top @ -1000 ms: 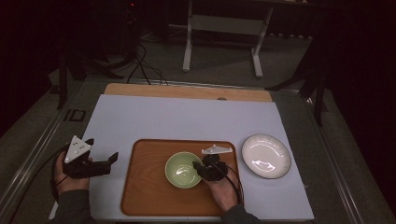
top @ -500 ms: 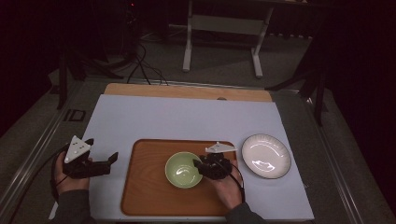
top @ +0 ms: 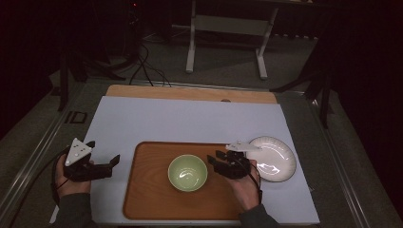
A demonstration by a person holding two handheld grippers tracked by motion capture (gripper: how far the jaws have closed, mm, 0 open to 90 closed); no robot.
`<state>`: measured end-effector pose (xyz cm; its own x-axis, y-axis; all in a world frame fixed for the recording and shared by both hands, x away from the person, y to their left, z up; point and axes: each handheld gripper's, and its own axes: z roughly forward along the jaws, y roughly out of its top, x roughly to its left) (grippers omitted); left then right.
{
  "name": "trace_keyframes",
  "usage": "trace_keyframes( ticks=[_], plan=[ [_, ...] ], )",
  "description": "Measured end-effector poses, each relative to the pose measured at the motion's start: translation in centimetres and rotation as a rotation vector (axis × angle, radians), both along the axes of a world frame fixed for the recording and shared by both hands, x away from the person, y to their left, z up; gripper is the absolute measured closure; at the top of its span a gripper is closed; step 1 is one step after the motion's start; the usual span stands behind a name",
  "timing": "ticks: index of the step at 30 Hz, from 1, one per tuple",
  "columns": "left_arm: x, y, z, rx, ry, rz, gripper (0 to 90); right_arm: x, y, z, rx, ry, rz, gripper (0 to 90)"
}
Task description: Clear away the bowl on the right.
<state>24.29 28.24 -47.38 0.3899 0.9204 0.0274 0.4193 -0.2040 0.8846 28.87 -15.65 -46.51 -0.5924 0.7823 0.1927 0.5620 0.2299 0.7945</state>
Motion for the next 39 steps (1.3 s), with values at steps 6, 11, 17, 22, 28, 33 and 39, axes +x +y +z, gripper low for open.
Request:
trace_keyframes(
  ticks=[6, 11, 17, 22, 28, 33, 39],
  plan=[
    [0.0, 0.1, 0.0, -0.001, 0.000, 0.014, 2.5, 0.3, -1.7, 0.5, 0.029, -0.001, -0.034, 55.5],
    [0.0, 0.1, 0.0, -0.002, -0.001, 0.013, 2.5, 0.5, -3.3, 0.8, 0.042, -0.013, -0.077, 49.8],
    [-0.1, 0.1, 0.1, -0.004, -0.003, 0.015, 2.5, 0.4, -4.3, 0.8, 0.035, -0.032, -0.103, 45.2],
    [-0.1, 0.2, 0.1, -0.009, -0.007, 0.017, 2.5, 0.1, -5.4, 1.0, -0.008, -0.066, -0.123, 40.2],
    [-0.2, 0.3, 0.1, -0.013, -0.010, 0.019, 2.5, -0.1, -7.1, 1.2, -0.041, -0.097, -0.141, 33.1],
    [-0.2, 0.3, 0.1, -0.011, -0.008, 0.020, 2.5, -0.3, -8.9, 1.3, -0.052, -0.105, -0.162, 23.8],
    [-0.2, 0.3, 0.1, -0.014, -0.008, 0.022, 2.5, -0.4, -10.8, 0.8, -0.092, -0.109, -0.208, 12.6]
  ],
)
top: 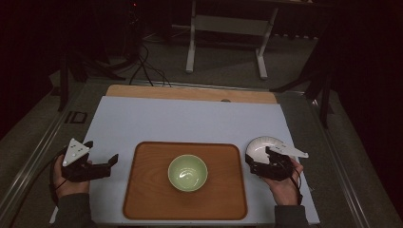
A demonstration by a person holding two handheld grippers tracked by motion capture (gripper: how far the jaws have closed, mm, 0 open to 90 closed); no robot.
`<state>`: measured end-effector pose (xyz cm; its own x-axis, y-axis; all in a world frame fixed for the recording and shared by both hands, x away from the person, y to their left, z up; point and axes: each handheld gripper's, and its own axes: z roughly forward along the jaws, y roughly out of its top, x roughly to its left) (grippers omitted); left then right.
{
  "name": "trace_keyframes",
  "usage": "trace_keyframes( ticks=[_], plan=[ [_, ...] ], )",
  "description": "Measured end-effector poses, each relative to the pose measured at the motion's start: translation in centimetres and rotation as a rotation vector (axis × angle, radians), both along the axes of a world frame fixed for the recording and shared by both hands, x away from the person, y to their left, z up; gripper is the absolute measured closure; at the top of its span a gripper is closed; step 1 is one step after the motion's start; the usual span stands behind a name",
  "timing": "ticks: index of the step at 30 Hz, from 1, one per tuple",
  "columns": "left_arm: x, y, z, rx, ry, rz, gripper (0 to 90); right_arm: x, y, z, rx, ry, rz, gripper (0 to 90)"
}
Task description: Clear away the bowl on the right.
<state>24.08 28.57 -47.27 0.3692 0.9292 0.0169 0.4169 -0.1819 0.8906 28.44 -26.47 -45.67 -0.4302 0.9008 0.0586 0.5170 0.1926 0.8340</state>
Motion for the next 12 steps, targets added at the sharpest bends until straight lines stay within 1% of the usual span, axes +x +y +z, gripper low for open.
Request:
trace_keyframes(
  ticks=[1, 3, 4, 8, 9, 12],
  plan=[
    [0.0, 0.0, 0.0, 0.000, 0.000, 0.000, 2.5, 0.0, -0.4, -0.1, -0.005, -0.005, -0.012, 10.7],
    [0.0, 0.0, 0.0, 0.002, 0.001, 0.000, 2.5, -0.1, -0.6, -0.1, -0.007, -0.006, -0.020, 10.1],
    [0.0, 0.0, 0.0, 0.002, 0.001, -0.001, 2.5, -0.1, -1.1, -0.2, -0.023, -0.008, -0.043, 9.8],
    [0.0, 0.0, -0.1, 0.003, 0.004, 0.000, 2.5, -0.1, -1.6, -0.7, -0.052, -0.008, -0.082, 10.1],
    [0.1, -0.1, -0.1, 0.005, 0.006, 0.000, 2.5, -0.1, -1.7, -0.9, -0.052, -0.003, -0.089, 10.2],
    [0.2, -0.1, -0.2, 0.013, 0.018, -0.002, 2.5, -0.1, -2.0, -1.4, -0.032, 0.004, -0.102, 10.2]
  ],
)
